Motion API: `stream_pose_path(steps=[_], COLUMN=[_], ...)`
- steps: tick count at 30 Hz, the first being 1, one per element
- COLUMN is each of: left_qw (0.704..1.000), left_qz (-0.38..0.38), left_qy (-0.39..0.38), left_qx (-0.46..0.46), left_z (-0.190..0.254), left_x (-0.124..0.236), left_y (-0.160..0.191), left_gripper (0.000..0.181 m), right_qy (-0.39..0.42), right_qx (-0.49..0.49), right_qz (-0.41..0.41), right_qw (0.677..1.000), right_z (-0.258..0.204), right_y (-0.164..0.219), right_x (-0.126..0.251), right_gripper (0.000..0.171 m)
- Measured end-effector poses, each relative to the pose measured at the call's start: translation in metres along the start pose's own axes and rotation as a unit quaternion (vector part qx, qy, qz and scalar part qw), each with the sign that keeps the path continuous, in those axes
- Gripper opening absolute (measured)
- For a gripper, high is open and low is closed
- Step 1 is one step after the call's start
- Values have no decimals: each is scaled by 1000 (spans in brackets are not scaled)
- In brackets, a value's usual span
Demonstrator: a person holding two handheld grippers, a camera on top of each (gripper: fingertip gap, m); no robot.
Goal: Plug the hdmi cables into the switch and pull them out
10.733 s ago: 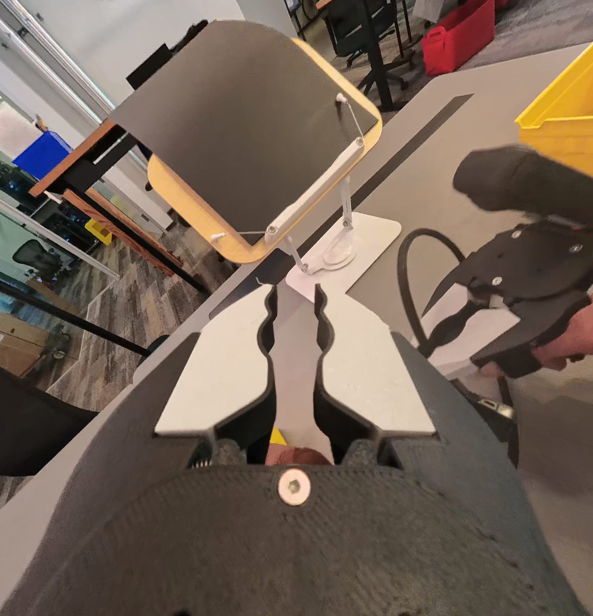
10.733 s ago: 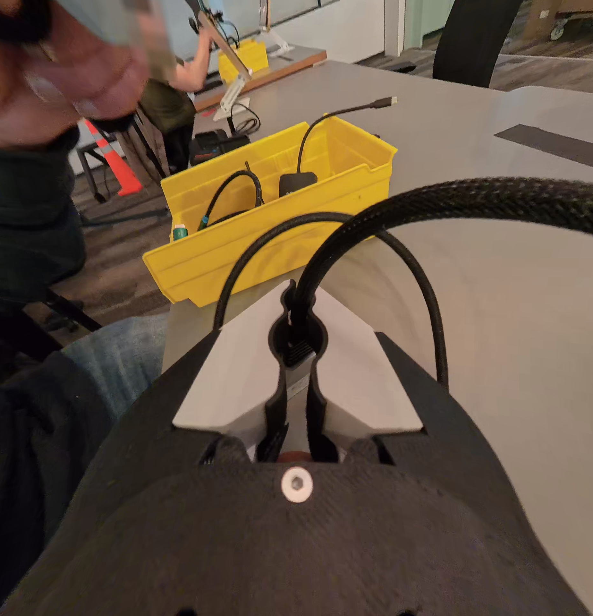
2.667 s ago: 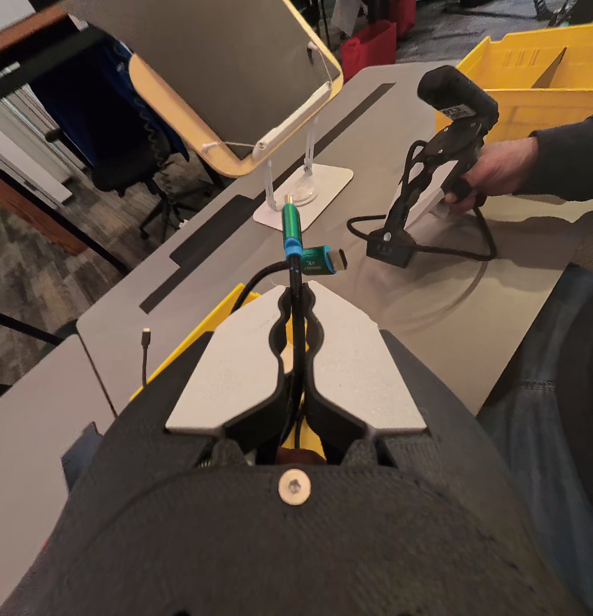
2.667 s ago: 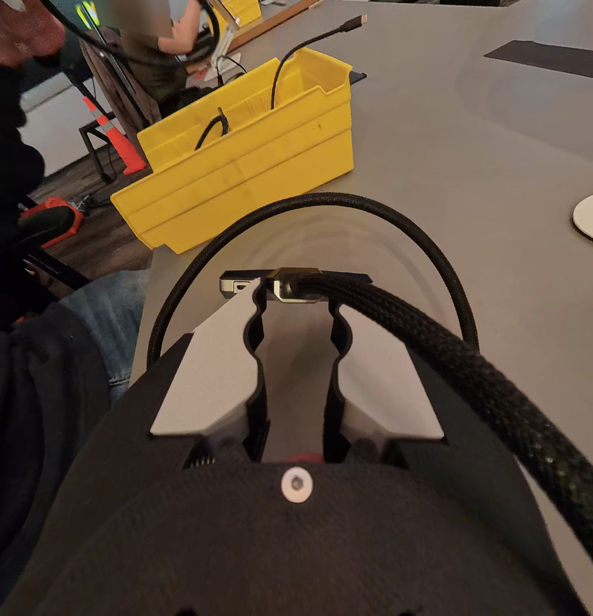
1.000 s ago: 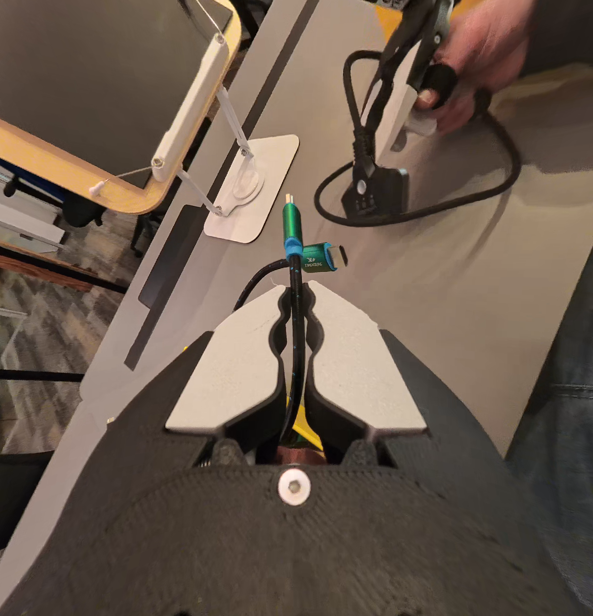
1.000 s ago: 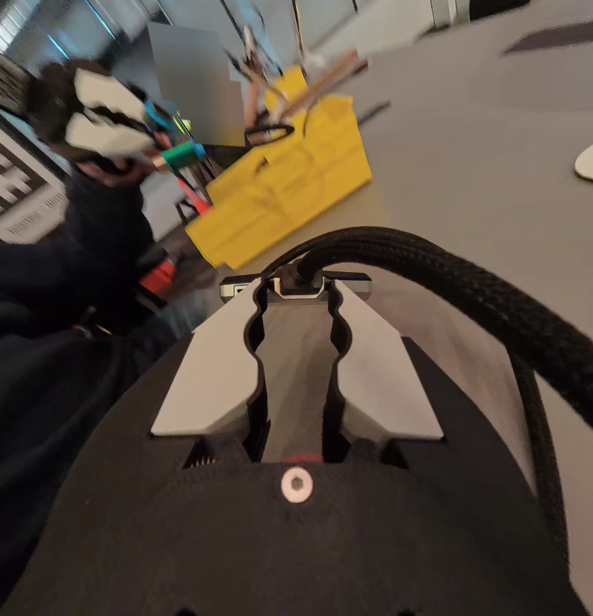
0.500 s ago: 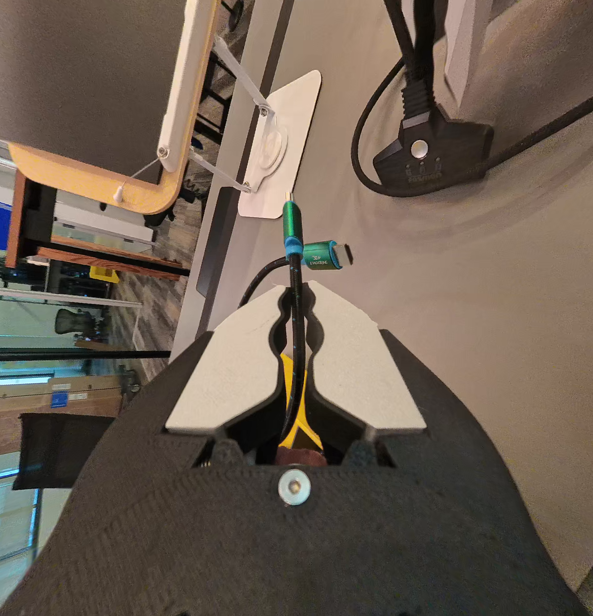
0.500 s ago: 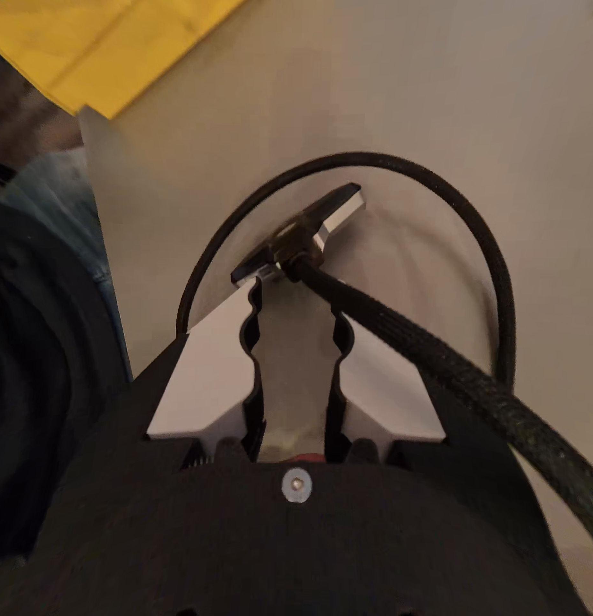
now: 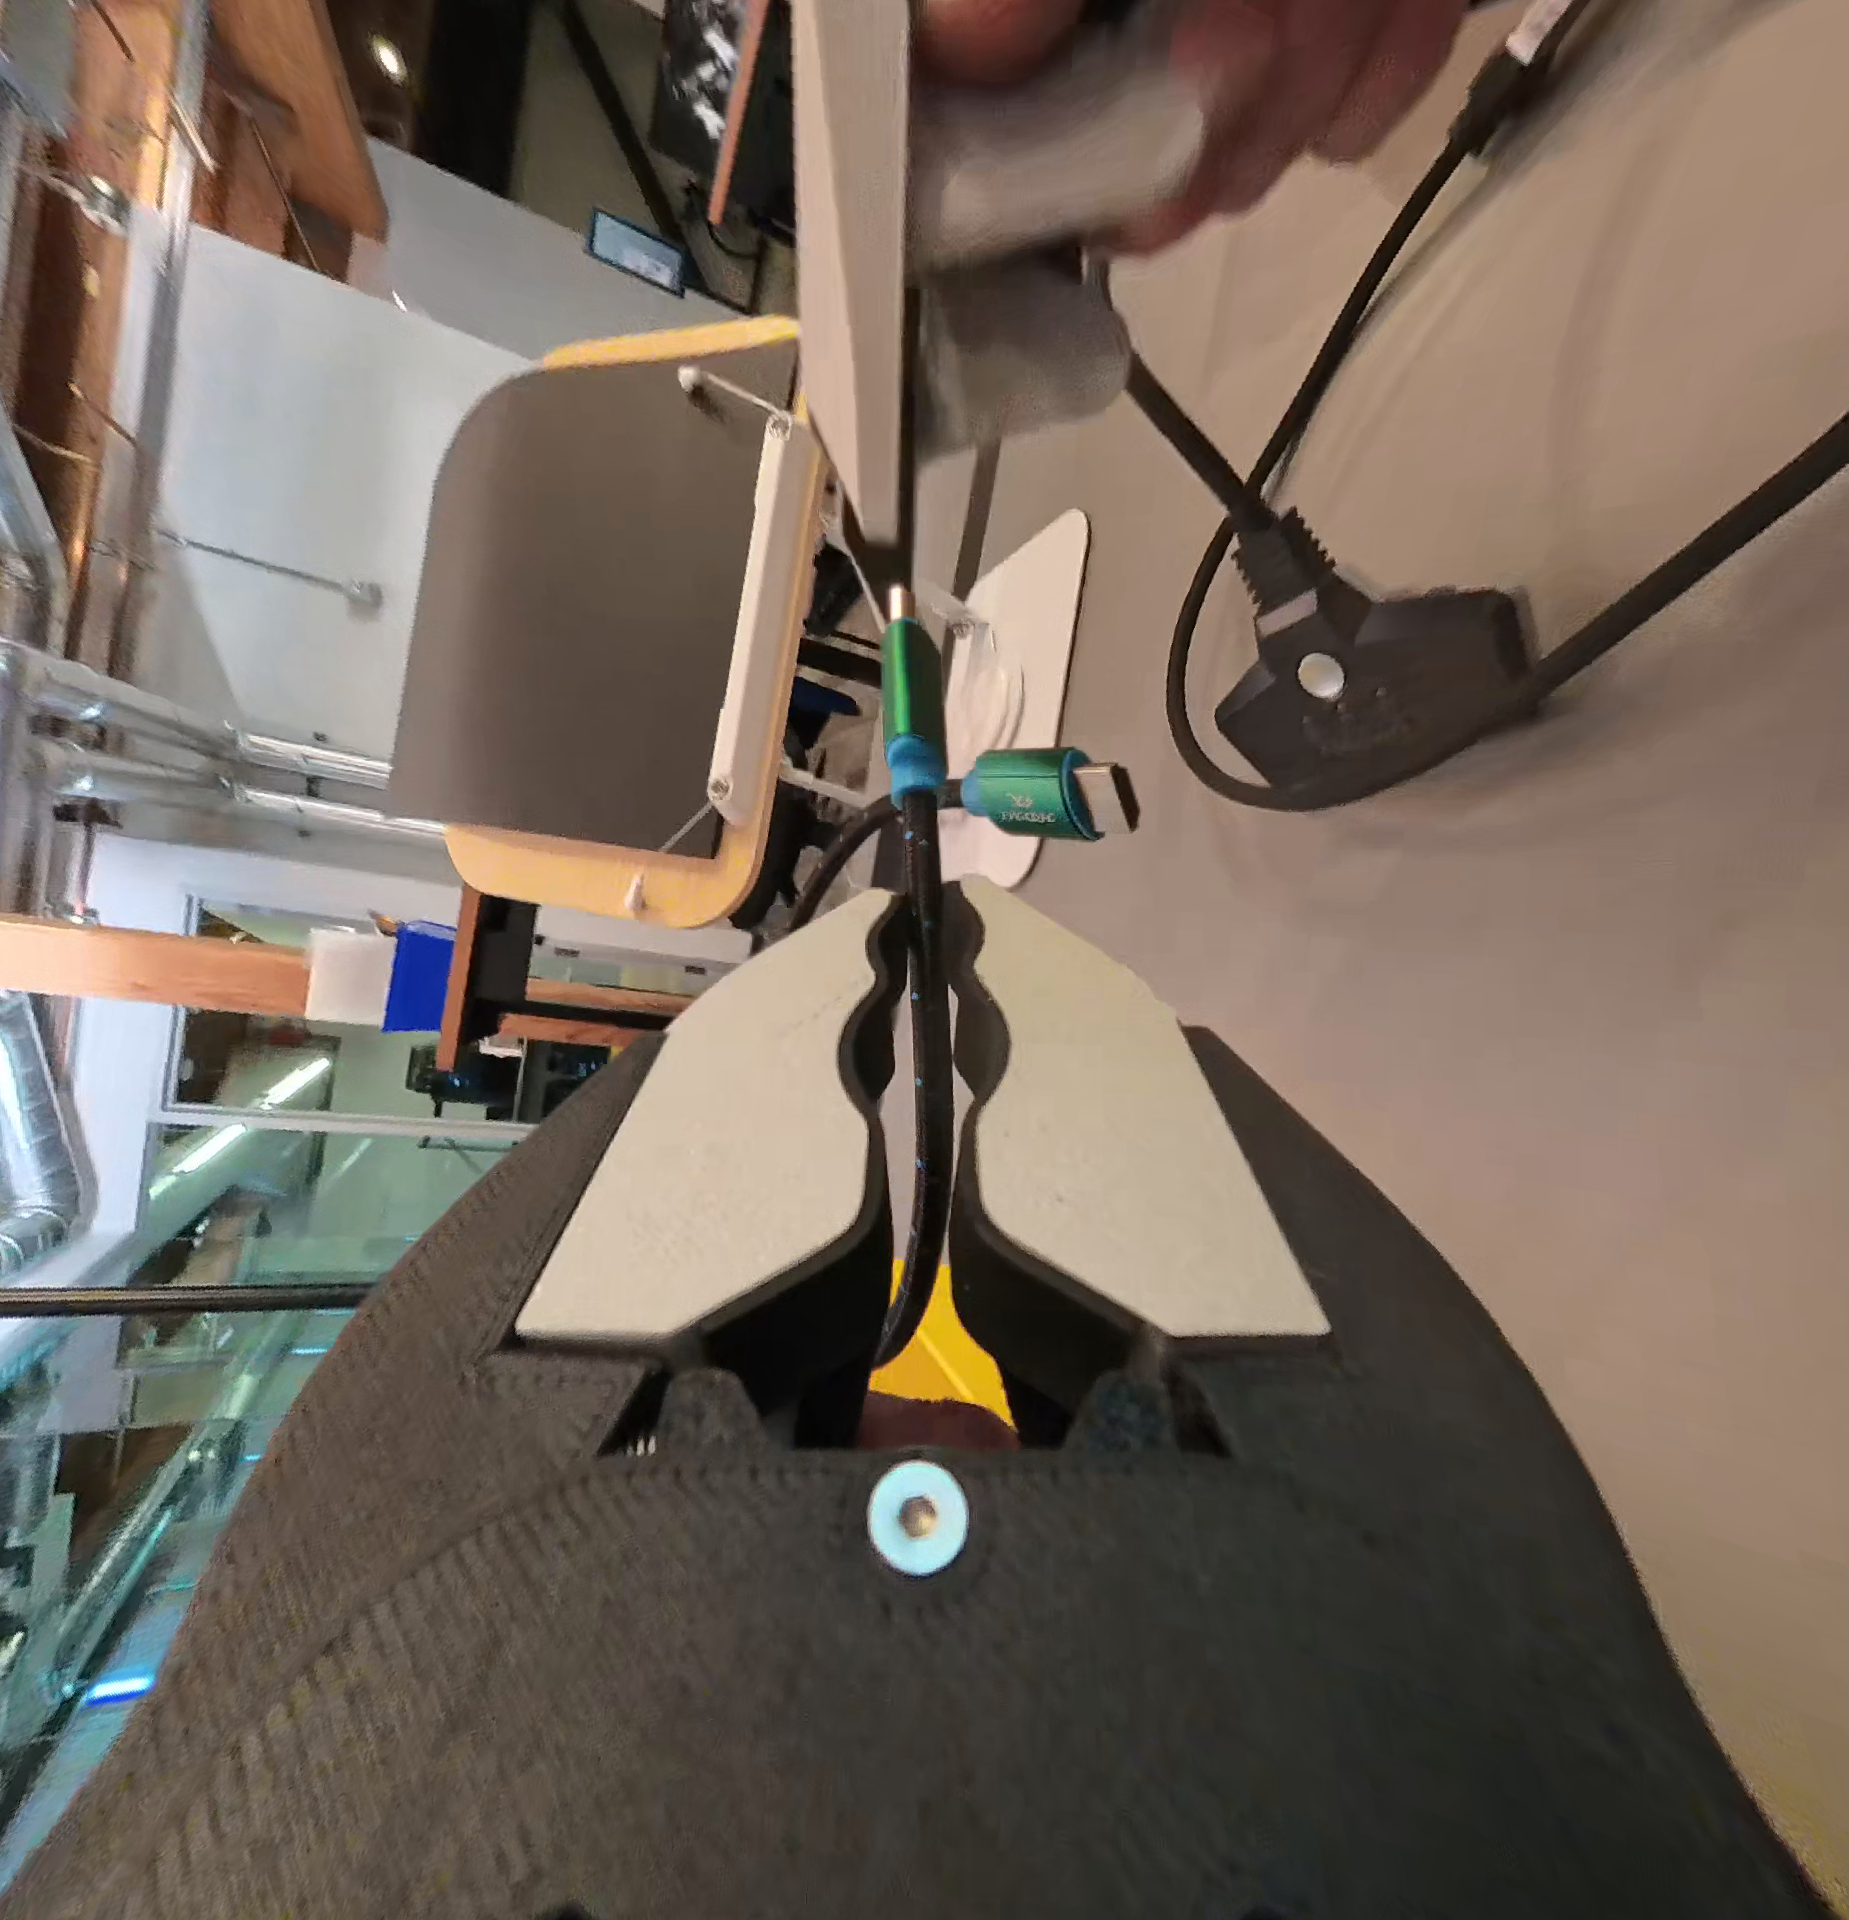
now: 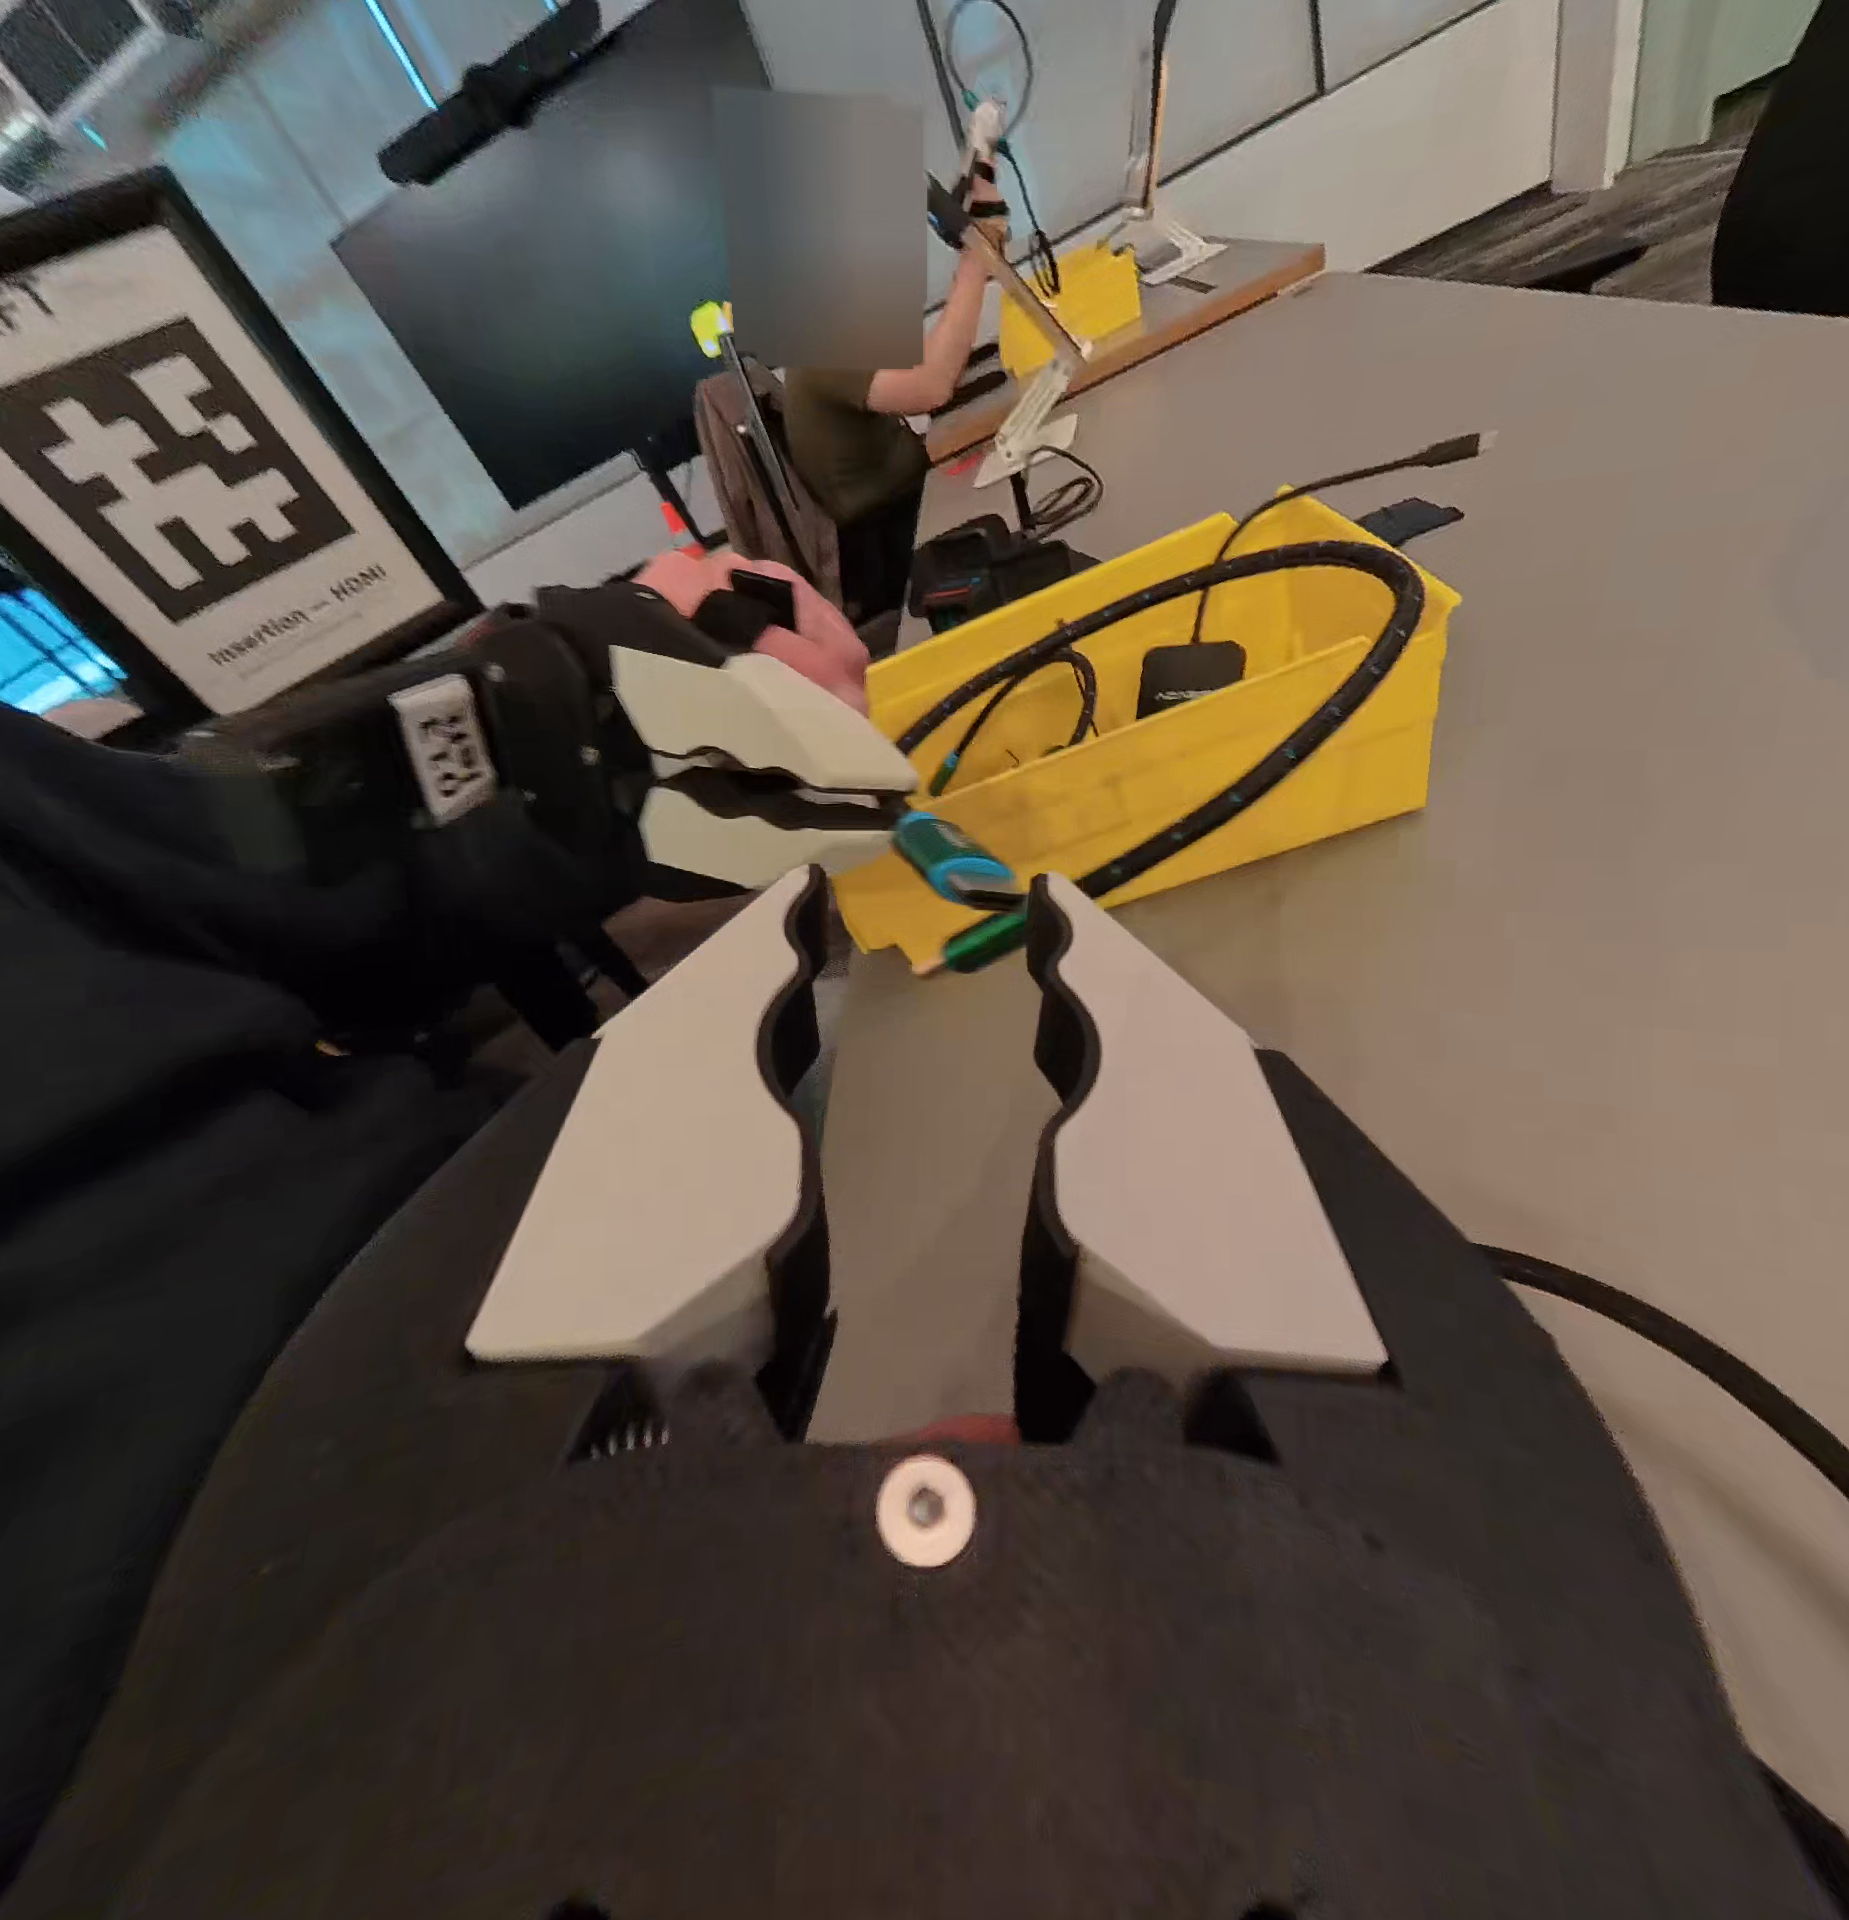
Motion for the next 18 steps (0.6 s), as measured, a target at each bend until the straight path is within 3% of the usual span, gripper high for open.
stream_pose_path(steps=[3,6,8,18], left_qw=[1000,999,999,998], left_qz=[20,34,30,43], left_qy=[-16,-27,-32,-44], left_qx=[-10,-24,-28,17], left_z=[2,5,6,1], left_x=[4,5,5,4], left_y=[-9,-14,-14,-14], left_gripper=[6,6,6,6], right_qy=[-40,-65,-81,-65], right_qx=[-1,-13,-18,19], right_qz=[4,22,28,42], right_qw=[999,998,996,997], right_z=[-5,-6,-7,-11], right_y=[4,5,5,1], right_x=[-7,-10,-10,-7], right_gripper=[41,23,20,20])
Point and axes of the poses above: each gripper's, where its closed fingertips meet, x back along the fingers, y out of its underside, z = x × y across the jaws, the point moved 8 cm from there along x, back along the fingers, and after that the axes turned 6 degrees about -z, right-handed, at the moved point
